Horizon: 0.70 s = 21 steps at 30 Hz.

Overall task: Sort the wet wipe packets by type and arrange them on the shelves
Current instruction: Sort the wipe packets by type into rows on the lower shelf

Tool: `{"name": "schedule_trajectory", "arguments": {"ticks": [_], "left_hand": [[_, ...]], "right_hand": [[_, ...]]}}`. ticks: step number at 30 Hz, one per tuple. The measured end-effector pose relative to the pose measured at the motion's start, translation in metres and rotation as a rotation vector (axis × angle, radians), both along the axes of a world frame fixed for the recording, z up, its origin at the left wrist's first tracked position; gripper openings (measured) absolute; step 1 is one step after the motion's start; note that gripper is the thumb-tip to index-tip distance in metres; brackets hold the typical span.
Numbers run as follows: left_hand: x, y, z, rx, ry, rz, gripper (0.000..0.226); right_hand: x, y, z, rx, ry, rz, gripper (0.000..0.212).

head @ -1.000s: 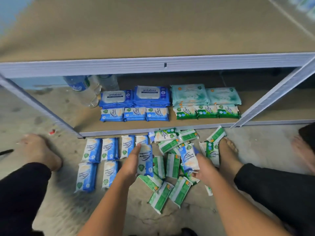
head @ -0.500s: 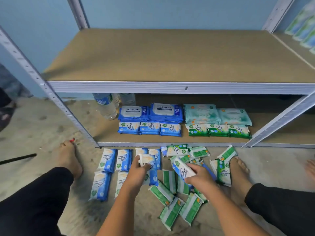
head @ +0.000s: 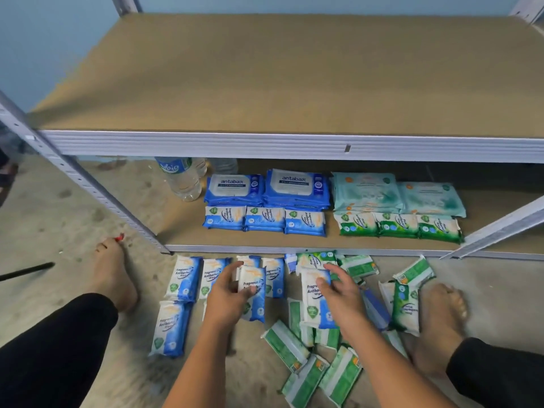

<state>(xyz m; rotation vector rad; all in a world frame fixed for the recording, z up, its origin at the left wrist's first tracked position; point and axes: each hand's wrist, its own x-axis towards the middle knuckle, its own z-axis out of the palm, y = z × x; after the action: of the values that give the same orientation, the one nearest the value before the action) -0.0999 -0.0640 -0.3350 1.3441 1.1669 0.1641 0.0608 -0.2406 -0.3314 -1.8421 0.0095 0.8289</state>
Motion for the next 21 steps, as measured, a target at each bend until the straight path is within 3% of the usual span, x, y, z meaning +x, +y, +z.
{"name": "schedule_trajectory", "arguments": {"ticks": [6,21], "left_hand": [[0.023,0.036,-0.029,0.150,0.062,-0.029,0.061],[0.040,0.078,-0.109,0.207,0.161,-0.091,0.059]], "right_hand": [[0.009,0.040,-0.031,-0.006,0.073,0.073,0.055],[0.003,0.120,-0.118,-0.115,-0.010,0.078,0.052]]}}
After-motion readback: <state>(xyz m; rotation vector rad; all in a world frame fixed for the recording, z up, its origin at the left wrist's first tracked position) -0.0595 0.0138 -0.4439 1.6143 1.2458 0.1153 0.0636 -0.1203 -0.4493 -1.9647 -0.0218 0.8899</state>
